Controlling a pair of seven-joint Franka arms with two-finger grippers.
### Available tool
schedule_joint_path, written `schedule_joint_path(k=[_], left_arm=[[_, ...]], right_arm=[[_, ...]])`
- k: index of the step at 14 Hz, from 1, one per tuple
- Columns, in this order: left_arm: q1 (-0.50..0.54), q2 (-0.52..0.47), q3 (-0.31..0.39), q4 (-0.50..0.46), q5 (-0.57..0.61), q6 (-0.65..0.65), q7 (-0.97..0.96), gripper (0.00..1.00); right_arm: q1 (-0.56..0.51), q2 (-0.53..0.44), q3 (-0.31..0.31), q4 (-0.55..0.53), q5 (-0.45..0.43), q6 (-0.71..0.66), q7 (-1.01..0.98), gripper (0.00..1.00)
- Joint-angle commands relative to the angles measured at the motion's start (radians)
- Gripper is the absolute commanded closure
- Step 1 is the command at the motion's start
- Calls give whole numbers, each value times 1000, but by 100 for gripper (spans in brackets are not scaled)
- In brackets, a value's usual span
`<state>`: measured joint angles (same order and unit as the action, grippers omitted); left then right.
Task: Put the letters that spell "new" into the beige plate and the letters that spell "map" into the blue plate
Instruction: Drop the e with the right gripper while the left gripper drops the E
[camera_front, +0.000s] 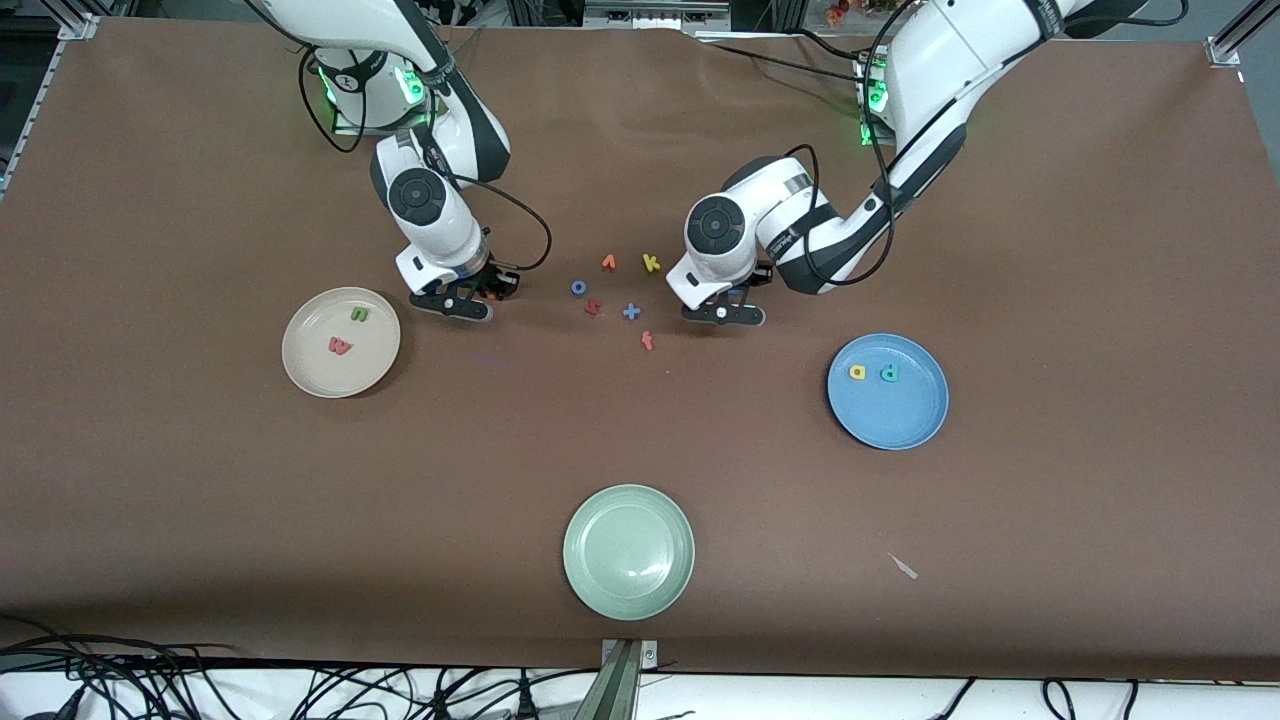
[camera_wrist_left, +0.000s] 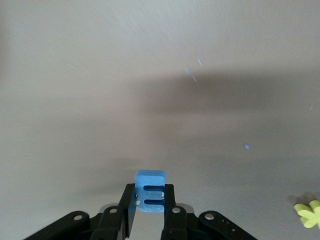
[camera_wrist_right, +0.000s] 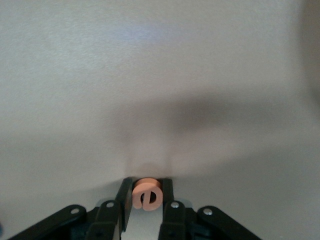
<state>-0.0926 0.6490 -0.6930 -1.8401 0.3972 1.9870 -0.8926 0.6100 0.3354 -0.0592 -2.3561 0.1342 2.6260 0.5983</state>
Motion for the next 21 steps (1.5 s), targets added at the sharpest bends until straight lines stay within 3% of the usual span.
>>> schedule_joint_path(k=[1, 7, 10, 12, 13, 16, 18, 21], left_arm=[[3, -20, -5, 99, 20, -125, 50, 100], [132, -20, 1, 202, 11, -178, 357, 100], [218, -8, 7, 237, 15, -186, 574, 100], [258, 23, 33, 239, 34, -174, 696, 100], [264, 34, 71, 242, 26, -162, 742, 100], [254, 67, 160, 262, 66, -70, 856, 100], [254, 93, 174, 259, 100, -22, 862, 100], [263, 130, 185, 260, 182, 2, 862, 100]], right_arm=[[2, -79, -89, 9, -4, -133, -154, 98], [2, -125, -312, 20, -7, -248, -538, 96], [-7, -85, -379, 38, -7, -245, -643, 85], [-7, -82, -395, 63, -5, -250, -637, 6], [-7, -87, -396, 84, -5, -288, -635, 0], [-16, -76, -399, 327, -5, -640, -635, 0], [-26, -38, -399, 501, -5, -872, -629, 0], [-32, -38, -399, 592, -4, -1003, -626, 0]])
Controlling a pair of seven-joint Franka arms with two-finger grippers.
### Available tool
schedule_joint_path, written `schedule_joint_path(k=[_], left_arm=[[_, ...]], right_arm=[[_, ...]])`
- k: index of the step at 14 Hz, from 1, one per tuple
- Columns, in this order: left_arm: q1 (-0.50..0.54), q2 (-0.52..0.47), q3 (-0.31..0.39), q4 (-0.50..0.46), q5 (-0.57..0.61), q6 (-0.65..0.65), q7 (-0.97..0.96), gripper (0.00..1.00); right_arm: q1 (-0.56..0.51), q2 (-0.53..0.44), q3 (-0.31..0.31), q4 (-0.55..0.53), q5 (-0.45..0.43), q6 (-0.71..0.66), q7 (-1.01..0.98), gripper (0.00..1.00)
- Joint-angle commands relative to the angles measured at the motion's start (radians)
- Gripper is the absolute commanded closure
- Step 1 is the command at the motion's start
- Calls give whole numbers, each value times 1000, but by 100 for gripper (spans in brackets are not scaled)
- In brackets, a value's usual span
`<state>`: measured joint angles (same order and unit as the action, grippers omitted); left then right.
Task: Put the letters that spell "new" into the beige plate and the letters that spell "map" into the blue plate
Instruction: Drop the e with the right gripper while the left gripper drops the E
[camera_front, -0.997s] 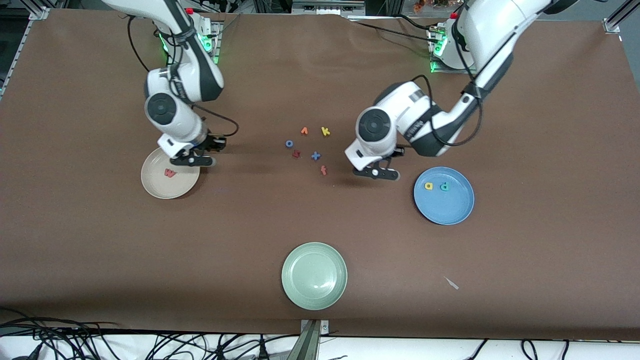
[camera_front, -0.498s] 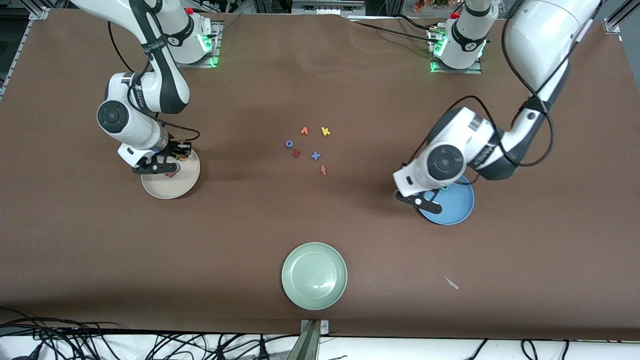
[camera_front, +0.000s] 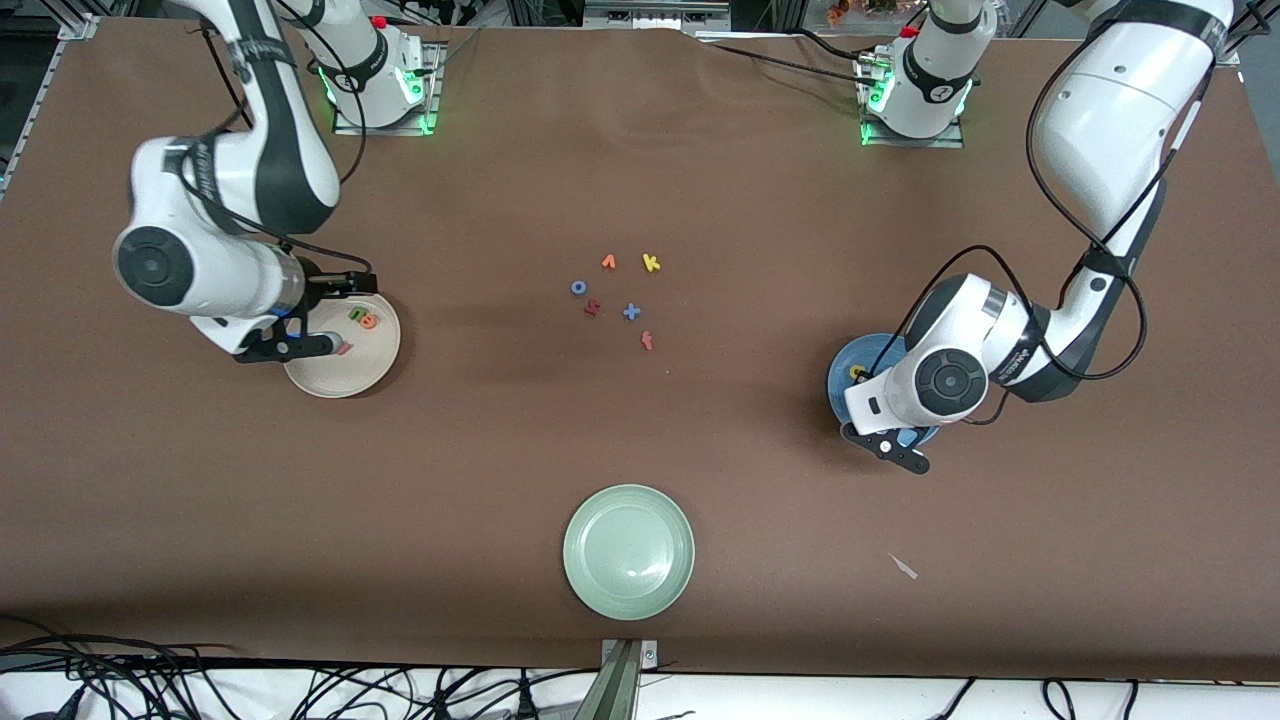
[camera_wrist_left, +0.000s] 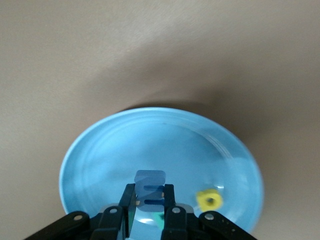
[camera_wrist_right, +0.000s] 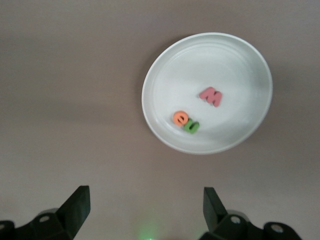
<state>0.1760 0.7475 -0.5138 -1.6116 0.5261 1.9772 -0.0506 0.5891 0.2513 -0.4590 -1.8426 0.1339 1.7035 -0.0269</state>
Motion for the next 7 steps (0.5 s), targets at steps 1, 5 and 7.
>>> schedule_joint_path(k=[1, 5, 7], left_arm=[[-1, 41, 6, 30, 54, 28, 21, 100], [-1, 39, 6, 29, 38, 28, 12, 26], [14, 26, 2, 30, 37, 15, 18, 0]], right_arm=[[-11, 43, 0, 86, -2, -94, 1, 0], [-14, 43, 0, 213, 0, -175, -13, 0], [-67, 8, 29, 229, -10, -190, -18, 0]])
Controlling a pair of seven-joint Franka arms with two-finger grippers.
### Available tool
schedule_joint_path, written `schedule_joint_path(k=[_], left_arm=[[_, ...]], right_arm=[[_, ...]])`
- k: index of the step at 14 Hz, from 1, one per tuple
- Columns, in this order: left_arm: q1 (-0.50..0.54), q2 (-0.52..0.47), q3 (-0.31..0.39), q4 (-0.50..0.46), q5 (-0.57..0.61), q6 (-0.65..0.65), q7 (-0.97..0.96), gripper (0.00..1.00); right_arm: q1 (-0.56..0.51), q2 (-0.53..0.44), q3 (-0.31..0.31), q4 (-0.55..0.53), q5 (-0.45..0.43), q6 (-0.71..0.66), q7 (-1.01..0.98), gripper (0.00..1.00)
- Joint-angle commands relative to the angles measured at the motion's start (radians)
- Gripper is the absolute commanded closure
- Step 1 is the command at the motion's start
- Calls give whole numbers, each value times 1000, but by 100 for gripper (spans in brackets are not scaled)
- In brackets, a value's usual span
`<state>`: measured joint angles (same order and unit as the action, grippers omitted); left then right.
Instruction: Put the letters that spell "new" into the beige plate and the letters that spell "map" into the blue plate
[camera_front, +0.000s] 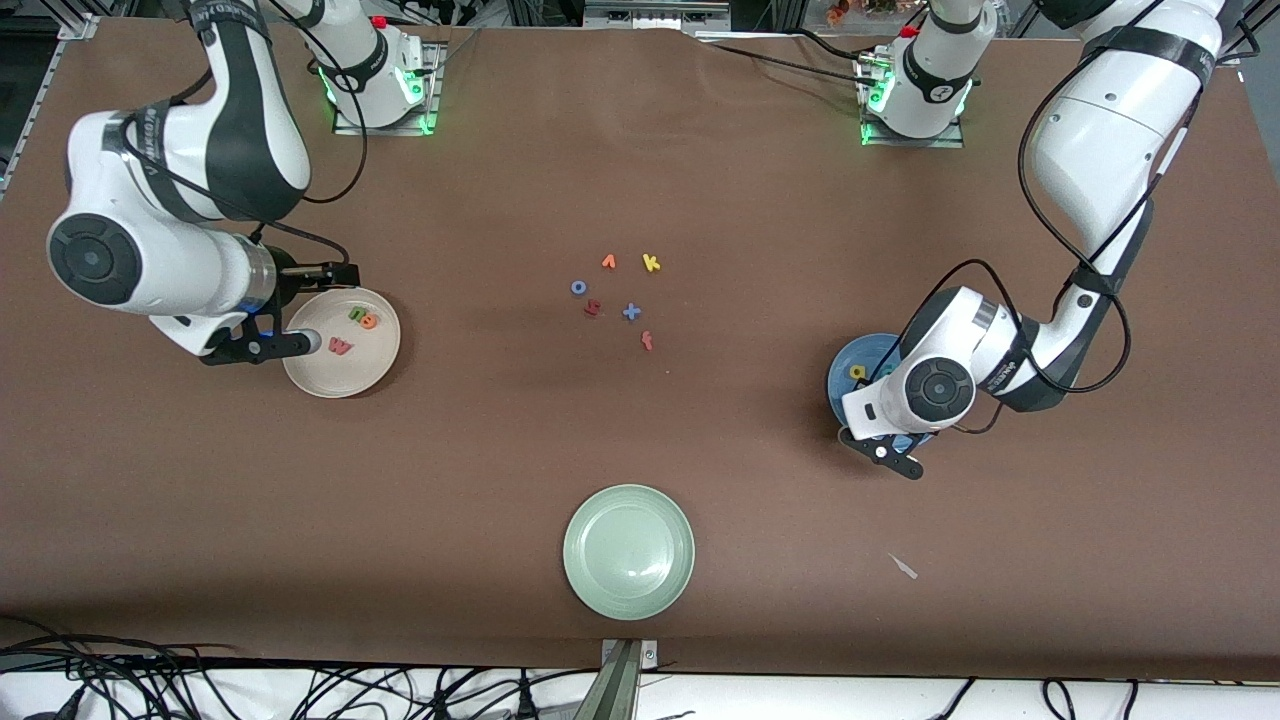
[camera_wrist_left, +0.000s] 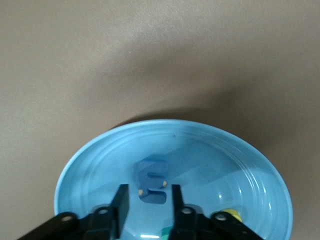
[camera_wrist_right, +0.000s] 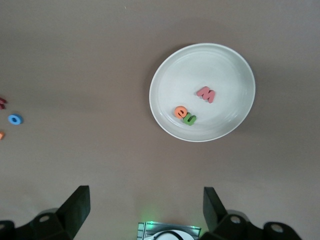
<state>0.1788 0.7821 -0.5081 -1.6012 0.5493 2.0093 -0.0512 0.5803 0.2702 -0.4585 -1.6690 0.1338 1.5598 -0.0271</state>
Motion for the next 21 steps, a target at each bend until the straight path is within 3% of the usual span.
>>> schedule_joint_path(k=[1, 5, 6, 9, 10, 12, 15, 17, 21], left_arm=[[13, -29, -10, 21, 14, -36, 18, 0], [13, -159, -58, 41, -32, -102, 8, 0], [16, -199, -58, 62, -84, -115, 13, 0], [34, -305, -38, 136, -243, -133, 16, 0], [36, -360, 0, 135, -312, -135, 16, 0], [4, -452, 124, 127, -460, -164, 16, 0], [-140, -553, 359, 107, -549, -252, 5, 0], [-151, -615, 382, 67, -555, -273, 2, 0], [-154, -803, 385, -140, -551, -279, -82, 0]], right_arm=[[-121, -44, 88, 49, -37, -34, -17, 0], [-371, -170, 358, 43, -155, -30, -11, 0], [-414, -180, 388, 35, -157, -29, -17, 0], [-447, -216, 394, 34, -166, -21, -10, 0], [-451, -221, 394, 35, -172, -23, -8, 0], [-484, -223, 396, 41, -177, -23, -8, 0], [-491, -232, 397, 41, -175, -21, -1, 0], [-519, -232, 420, 41, -171, -17, 1, 0], [-545, -233, 449, 41, -165, -14, 1, 0]])
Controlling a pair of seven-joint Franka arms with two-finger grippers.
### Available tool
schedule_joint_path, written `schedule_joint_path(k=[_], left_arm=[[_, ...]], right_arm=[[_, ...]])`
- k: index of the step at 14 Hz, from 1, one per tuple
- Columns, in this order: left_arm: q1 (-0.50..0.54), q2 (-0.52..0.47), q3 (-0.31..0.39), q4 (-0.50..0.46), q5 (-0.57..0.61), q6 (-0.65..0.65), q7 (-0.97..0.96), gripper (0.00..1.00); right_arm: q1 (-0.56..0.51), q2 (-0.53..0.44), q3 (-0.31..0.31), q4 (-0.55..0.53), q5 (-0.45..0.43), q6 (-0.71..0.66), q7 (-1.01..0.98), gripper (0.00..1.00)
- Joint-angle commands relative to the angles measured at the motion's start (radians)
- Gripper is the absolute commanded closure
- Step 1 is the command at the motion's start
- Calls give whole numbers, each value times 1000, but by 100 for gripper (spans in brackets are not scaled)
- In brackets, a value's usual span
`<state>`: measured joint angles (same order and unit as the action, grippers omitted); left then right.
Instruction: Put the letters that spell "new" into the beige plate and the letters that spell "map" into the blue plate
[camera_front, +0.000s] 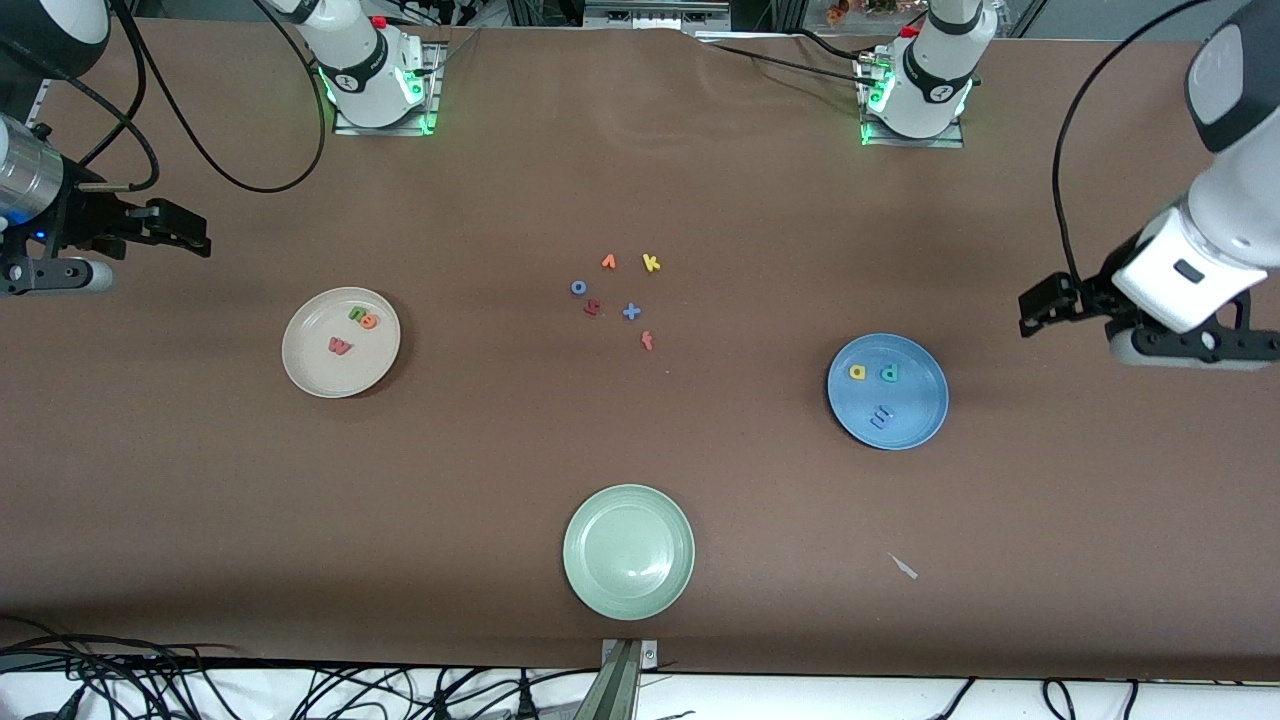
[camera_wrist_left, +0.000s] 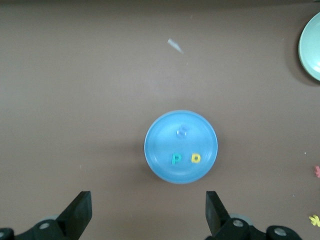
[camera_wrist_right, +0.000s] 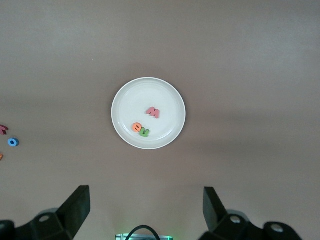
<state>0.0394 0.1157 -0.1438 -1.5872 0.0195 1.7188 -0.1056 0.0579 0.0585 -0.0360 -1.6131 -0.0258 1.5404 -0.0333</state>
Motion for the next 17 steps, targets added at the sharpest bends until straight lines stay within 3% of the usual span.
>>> schedule_joint_path(k=[1, 6, 8, 11, 17], left_arm=[[-19, -157, 23, -177, -21, 15, -26, 0], [-38, -203, 23, -211, -16, 7, -34, 0], [-48, -199, 26, -197, -19, -37, -35, 0], [-128, -165, 119, -122, -15, -111, -31, 0], [-101, -139, 121, -87, -16, -119, -23, 0]], right_arm=[[-23, -20, 27, -13, -5, 7, 7, 0], [-21, -11, 25, -7, -11, 6, 7, 0], [-20, -11, 27, -7, -13, 4, 7, 0], [-23, -9, 24, -7, -13, 9, 6, 0], [-21, -11, 25, -7, -17, 7, 6, 0]])
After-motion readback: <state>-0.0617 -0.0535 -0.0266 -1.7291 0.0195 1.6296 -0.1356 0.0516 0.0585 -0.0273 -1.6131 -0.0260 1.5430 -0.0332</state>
